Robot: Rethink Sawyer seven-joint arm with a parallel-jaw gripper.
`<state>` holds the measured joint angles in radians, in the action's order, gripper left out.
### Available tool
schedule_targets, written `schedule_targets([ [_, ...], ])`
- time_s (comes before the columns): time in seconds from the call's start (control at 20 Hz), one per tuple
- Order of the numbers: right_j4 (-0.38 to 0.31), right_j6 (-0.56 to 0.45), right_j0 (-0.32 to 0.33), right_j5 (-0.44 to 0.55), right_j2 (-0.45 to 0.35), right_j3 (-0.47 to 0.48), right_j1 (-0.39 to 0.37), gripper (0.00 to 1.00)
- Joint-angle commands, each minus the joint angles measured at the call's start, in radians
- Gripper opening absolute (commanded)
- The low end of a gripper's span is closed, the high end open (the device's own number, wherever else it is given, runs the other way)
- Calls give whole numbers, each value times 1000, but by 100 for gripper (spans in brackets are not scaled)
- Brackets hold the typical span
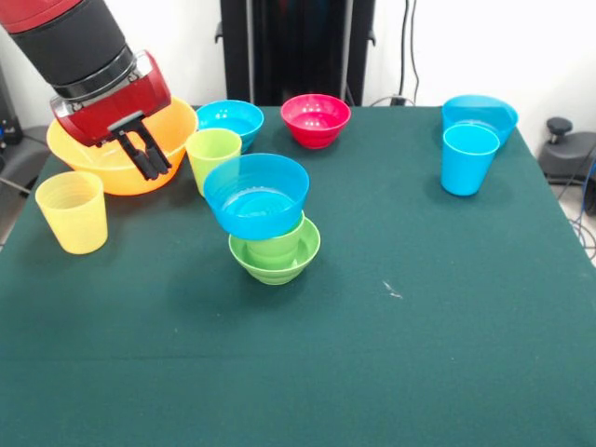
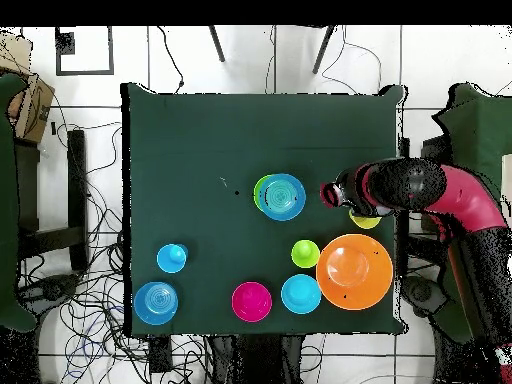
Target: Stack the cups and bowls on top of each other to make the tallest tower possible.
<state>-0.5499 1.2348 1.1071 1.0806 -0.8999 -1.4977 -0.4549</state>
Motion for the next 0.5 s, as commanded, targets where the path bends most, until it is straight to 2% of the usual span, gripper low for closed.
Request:
schedule_targets([
  [0.05, -90, -321, -26, 4, -4, 23, 24, 0],
  [0.5, -110, -270, -43, -37, 6, -4, 15, 0],
])
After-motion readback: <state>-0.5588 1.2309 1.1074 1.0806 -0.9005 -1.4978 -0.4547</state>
